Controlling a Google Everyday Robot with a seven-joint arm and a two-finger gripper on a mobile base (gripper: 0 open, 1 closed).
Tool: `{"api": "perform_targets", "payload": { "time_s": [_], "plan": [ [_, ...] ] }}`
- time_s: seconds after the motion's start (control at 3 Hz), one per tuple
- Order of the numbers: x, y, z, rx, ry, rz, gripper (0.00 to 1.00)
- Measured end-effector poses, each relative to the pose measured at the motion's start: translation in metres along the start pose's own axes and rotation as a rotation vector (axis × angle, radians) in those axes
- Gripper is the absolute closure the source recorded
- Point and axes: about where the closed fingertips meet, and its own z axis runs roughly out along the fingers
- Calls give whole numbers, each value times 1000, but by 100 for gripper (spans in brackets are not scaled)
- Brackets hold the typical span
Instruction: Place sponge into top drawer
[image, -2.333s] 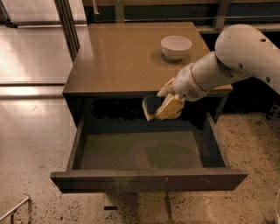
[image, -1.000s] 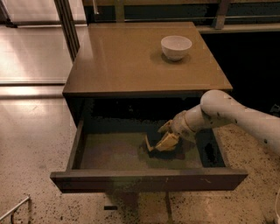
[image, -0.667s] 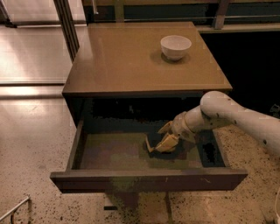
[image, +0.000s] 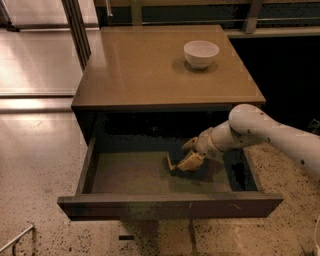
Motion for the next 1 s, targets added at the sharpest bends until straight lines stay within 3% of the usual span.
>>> {"api": "perform_targets", "payload": {
  "time_s": [0.33,0.67,1.0],
  "plan": [
    [0,0,0,0,0,0,11],
    [0,0,0,0,0,0,0],
    [0,0,0,0,0,0,0]
  ]
}}
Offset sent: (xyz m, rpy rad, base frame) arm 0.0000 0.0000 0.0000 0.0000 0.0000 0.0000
